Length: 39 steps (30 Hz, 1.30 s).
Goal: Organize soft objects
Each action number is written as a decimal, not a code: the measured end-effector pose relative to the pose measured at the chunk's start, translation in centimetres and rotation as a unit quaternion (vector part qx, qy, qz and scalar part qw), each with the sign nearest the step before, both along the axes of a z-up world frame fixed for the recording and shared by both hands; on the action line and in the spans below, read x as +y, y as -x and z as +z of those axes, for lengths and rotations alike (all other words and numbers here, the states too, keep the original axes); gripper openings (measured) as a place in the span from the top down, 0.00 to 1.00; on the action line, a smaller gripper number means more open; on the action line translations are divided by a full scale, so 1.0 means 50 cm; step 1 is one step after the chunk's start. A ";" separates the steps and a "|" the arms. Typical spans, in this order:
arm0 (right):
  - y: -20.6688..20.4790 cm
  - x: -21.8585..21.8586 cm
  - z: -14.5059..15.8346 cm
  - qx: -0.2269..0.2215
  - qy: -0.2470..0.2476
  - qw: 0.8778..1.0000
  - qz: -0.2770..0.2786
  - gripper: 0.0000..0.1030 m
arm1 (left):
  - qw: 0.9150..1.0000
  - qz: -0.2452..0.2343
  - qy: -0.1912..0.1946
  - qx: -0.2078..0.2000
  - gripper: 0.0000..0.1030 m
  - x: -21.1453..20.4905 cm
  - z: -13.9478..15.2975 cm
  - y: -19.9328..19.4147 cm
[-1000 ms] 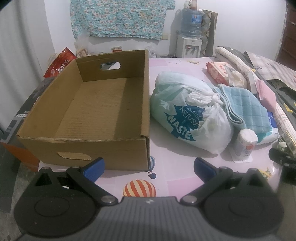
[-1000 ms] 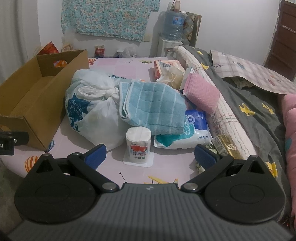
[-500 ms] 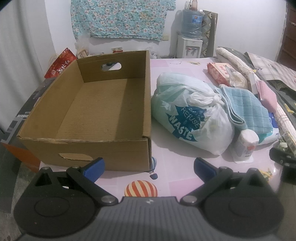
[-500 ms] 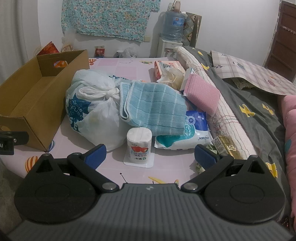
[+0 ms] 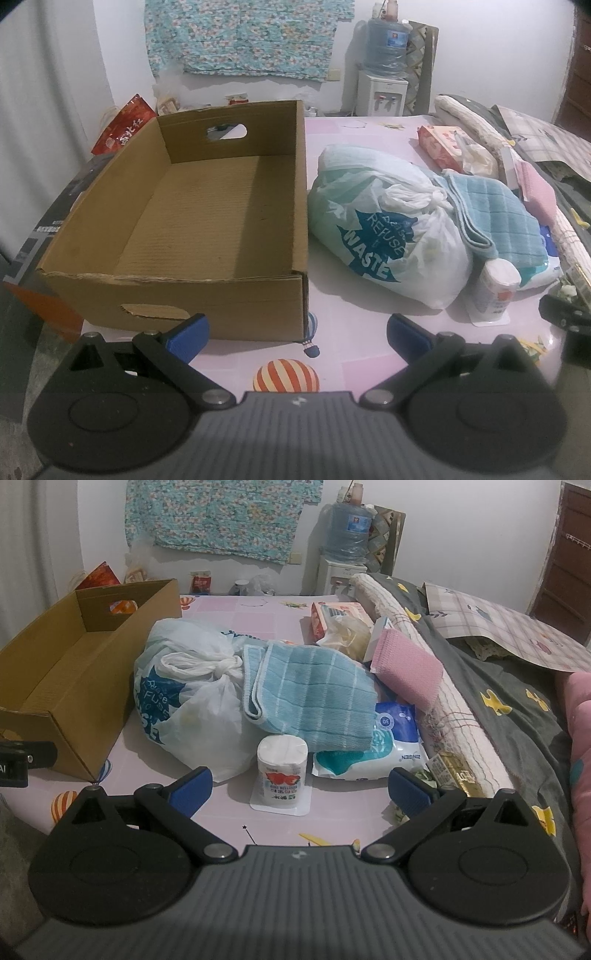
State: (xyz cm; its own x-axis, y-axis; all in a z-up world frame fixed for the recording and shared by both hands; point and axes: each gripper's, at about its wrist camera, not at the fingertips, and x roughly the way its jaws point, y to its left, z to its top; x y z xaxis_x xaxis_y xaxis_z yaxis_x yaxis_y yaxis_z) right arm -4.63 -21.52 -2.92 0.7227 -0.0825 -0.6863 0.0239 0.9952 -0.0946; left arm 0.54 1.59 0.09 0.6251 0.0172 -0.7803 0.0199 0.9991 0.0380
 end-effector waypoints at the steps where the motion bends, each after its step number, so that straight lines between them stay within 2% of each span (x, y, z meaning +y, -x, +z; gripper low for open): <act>1: 0.000 0.000 0.000 0.000 0.000 1.000 0.000 0.01 | 1.000 -0.001 0.000 0.000 0.00 -0.003 -0.001 0.001; 28: -0.004 -0.001 -0.010 0.002 -0.006 1.000 -0.003 0.01 | 1.000 0.002 -0.002 0.002 0.00 0.002 -0.011 -0.001; 34: -0.001 -0.043 -0.026 -0.005 -0.024 0.999 -0.020 0.01 | 0.999 -0.040 0.002 -0.025 0.00 -0.039 -0.007 0.008; 39: 0.005 -0.095 -0.042 -0.022 -0.042 0.998 -0.034 0.01 | 0.994 -0.094 0.029 -0.041 0.00 -0.087 -0.010 0.005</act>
